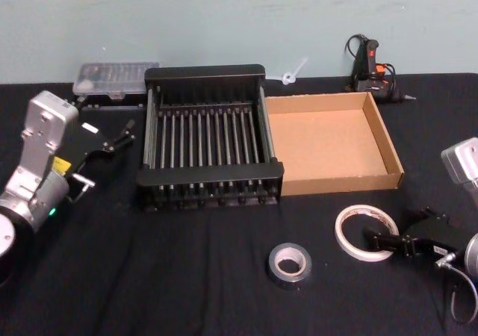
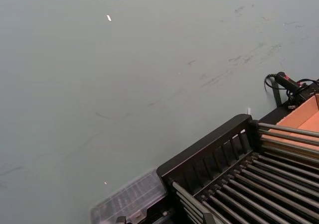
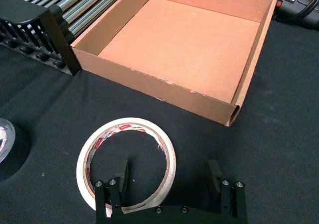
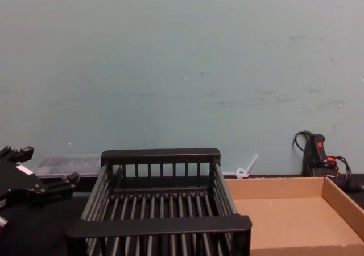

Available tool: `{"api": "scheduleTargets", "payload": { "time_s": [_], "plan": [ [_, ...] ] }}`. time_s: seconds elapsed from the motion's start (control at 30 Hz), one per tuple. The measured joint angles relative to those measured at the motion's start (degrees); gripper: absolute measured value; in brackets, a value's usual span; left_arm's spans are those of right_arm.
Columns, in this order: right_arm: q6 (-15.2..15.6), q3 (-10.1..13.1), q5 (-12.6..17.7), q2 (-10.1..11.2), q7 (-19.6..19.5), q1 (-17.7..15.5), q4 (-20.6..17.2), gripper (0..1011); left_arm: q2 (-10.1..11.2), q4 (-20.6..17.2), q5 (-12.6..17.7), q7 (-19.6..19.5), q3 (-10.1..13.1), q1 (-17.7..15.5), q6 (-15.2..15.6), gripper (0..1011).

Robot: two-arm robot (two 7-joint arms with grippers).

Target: Pick up the white tape and place it into the black box , Pick up the silver tape and place it into the brown box.

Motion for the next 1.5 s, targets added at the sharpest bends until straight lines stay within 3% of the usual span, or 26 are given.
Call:
{"api": "scheduleTargets", "payload": {
  "time_s": [1.5],
  "plan": [
    [-0.3,0.0,-0.1,-0.1,0.1,0.1,0.1,1002,0.0,0.0,0.0,0.0,0.0,0.0,0.0,1001]
  ]
}}
